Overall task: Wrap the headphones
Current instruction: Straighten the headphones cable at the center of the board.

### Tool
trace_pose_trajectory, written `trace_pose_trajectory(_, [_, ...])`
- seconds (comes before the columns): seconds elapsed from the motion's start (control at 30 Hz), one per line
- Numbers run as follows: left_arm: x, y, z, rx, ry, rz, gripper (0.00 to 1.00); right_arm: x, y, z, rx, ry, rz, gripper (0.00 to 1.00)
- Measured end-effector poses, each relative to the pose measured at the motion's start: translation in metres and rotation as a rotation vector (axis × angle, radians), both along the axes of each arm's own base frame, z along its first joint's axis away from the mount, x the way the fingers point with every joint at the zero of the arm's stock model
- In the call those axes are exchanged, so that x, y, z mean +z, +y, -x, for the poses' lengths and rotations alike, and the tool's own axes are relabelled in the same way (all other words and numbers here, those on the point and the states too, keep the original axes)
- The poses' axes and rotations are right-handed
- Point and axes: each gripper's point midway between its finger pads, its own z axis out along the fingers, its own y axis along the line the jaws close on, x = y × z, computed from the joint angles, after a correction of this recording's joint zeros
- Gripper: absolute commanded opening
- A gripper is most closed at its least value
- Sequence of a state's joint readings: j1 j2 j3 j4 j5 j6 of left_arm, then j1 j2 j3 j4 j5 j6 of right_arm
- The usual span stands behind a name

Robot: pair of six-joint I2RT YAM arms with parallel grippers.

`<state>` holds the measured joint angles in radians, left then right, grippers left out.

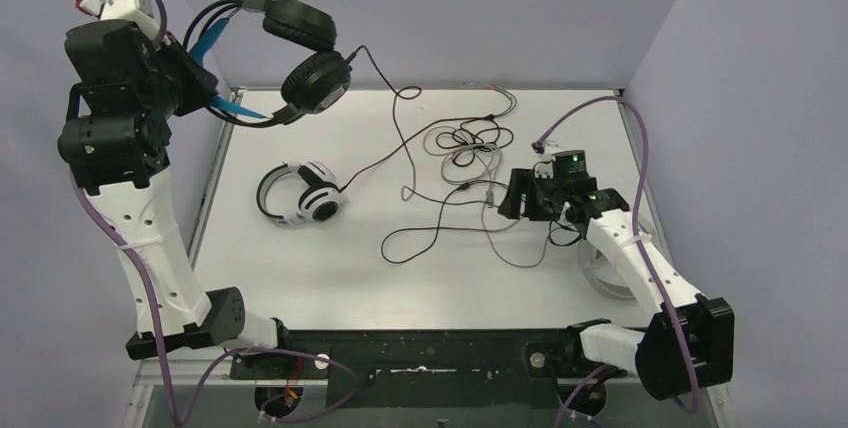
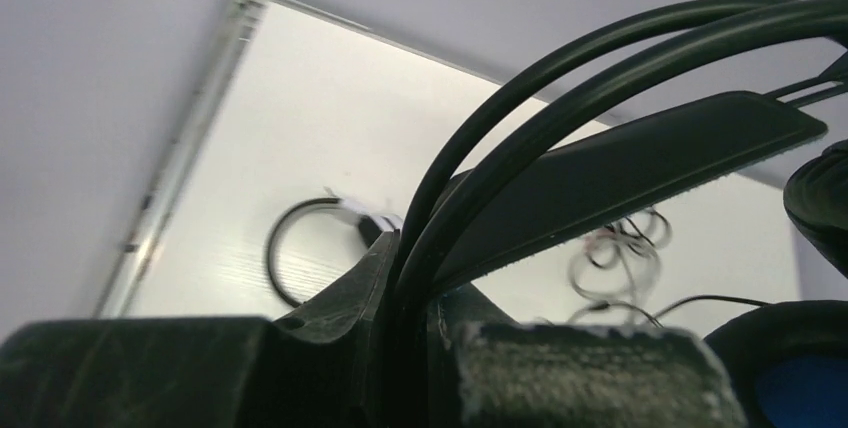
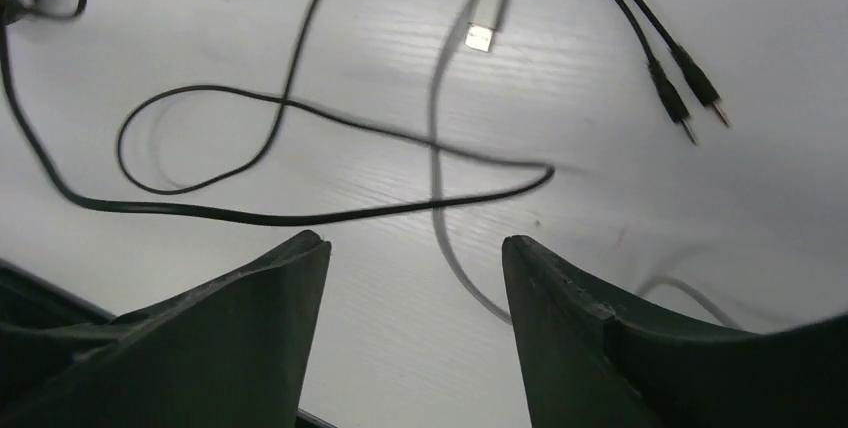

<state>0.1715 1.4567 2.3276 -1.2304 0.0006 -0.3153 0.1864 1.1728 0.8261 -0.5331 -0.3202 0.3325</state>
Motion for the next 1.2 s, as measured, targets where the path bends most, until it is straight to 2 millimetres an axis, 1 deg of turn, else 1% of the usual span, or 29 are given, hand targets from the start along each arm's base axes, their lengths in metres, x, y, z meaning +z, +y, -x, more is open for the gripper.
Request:
trace_pose_trajectory(0.07, [-0.002, -0.024, -0.006, -0.111, -0.008, 0.061, 0.0, 0.019, 0.024, -0.007, 0.111, -0.047, -0.029, 0.87])
trace_pose_trajectory(0.13, [-0.008, -0.043, -0.011, -0.193, 0.006, 0.108, 0.0, 0.036, 0.042, -0.011, 0.203, -0.096, -0.045, 0.97])
trace_pose_trajectory(0.17, [-0.012, -0.05, -0.012, -0.224, 0.017, 0.122, 0.0, 0.043, 0.051, -0.011, 0.246, -0.117, -0.058, 1.0])
trace_pose_trajectory(0.33, [-0.024, -0.078, -0.014, -0.334, 0.054, 0.153, 0.0, 0.076, 0.089, -0.002, 0.43, -0.207, -0.202, 1.0])
trace_pose_trajectory(0.4, [-0.023, -0.087, -0.013, -0.37, 0.053, 0.16, 0.0, 0.091, 0.104, -0.001, 0.491, -0.256, -0.273, 1.0])
trace_pose_trajectory(0.47, [-0.02, -0.094, -0.012, -0.399, 0.044, 0.168, 0.0, 0.107, 0.118, -0.005, 0.529, -0.334, -0.342, 1.0])
trace_pose_trajectory(0.53, [-0.017, -0.101, -0.011, -0.43, 0.034, 0.186, 0.0, 0.118, 0.131, -0.009, 0.557, -0.405, -0.407, 1.0])
trace_pose_trajectory(0.6, [-0.013, -0.106, -0.01, -0.448, 0.028, 0.207, 0.0, 0.125, 0.143, -0.015, 0.577, -0.464, -0.457, 1.0])
trace_pose_trajectory(0.67, [-0.005, -0.111, -0.009, -0.47, 0.008, 0.231, 0.0, 0.129, 0.154, -0.022, 0.592, -0.51, -0.494, 1.0])
trace_pose_trajectory(0.77, [0.006, -0.12, -0.007, -0.506, -0.02, 0.268, 0.0, 0.139, 0.175, -0.028, 0.633, -0.582, -0.549, 1.0])
trace_pose_trajectory(0.9, [0.017, -0.131, -0.004, -0.553, -0.053, 0.308, 0.0, 0.148, 0.209, -0.018, 0.712, -0.624, -0.612, 0.89])
trace_pose_trajectory(1.0, [0.021, -0.136, -0.003, -0.573, -0.061, 0.33, 0.0, 0.155, 0.231, -0.016, 0.749, -0.63, -0.674, 0.89])
trace_pose_trajectory(1.03, [0.022, -0.137, -0.003, -0.577, -0.063, 0.335, 0.0, 0.156, 0.235, -0.017, 0.749, -0.631, -0.693, 0.88])
trace_pose_trajectory(1.1, [0.025, -0.139, -0.002, -0.585, -0.068, 0.347, 0.0, 0.156, 0.238, -0.02, 0.74, -0.629, -0.72, 0.96])
trace_pose_trajectory(1.2, [0.028, -0.14, -0.003, -0.592, -0.081, 0.353, 0.0, 0.158, 0.237, -0.023, 0.722, -0.633, -0.74, 1.0])
